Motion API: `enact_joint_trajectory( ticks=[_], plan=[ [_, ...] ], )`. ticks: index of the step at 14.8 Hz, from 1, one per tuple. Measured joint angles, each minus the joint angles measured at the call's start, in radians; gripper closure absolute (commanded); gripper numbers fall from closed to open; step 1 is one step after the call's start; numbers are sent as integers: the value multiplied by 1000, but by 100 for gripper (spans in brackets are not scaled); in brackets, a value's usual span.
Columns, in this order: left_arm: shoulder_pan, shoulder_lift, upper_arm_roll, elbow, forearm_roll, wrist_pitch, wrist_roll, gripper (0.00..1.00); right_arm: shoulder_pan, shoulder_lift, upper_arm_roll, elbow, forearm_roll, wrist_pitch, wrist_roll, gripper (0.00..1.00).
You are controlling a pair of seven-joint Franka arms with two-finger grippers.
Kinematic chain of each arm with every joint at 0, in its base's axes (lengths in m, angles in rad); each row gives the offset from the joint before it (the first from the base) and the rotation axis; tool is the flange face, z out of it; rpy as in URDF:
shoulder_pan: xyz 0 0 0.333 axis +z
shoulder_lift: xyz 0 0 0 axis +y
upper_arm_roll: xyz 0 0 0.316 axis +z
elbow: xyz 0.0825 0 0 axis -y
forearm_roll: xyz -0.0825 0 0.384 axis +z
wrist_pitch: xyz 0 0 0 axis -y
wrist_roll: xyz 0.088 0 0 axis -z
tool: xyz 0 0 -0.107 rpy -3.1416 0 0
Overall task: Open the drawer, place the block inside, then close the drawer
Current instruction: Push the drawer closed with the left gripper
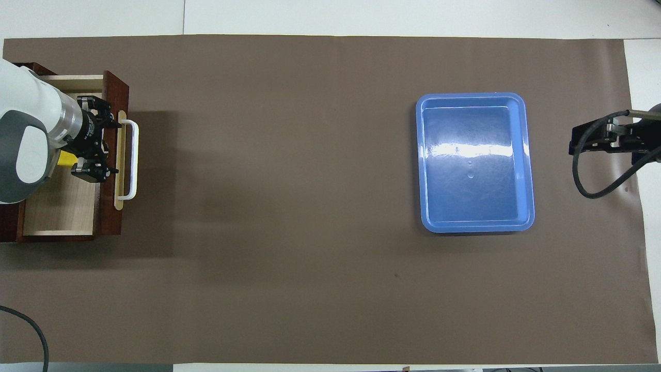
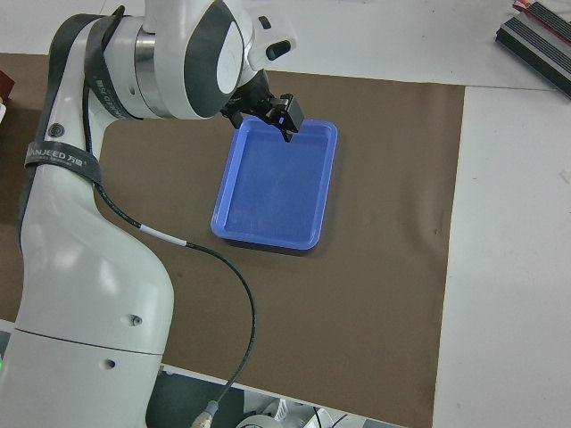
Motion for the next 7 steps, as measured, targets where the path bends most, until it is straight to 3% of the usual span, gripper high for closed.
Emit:
enact_joint_trajectory(
  ticks=[7],
  plan=[
    [108,-1,2,-1,1,25,96,0,-28,7,3,-1,1,-11,-115,0]
  ],
)
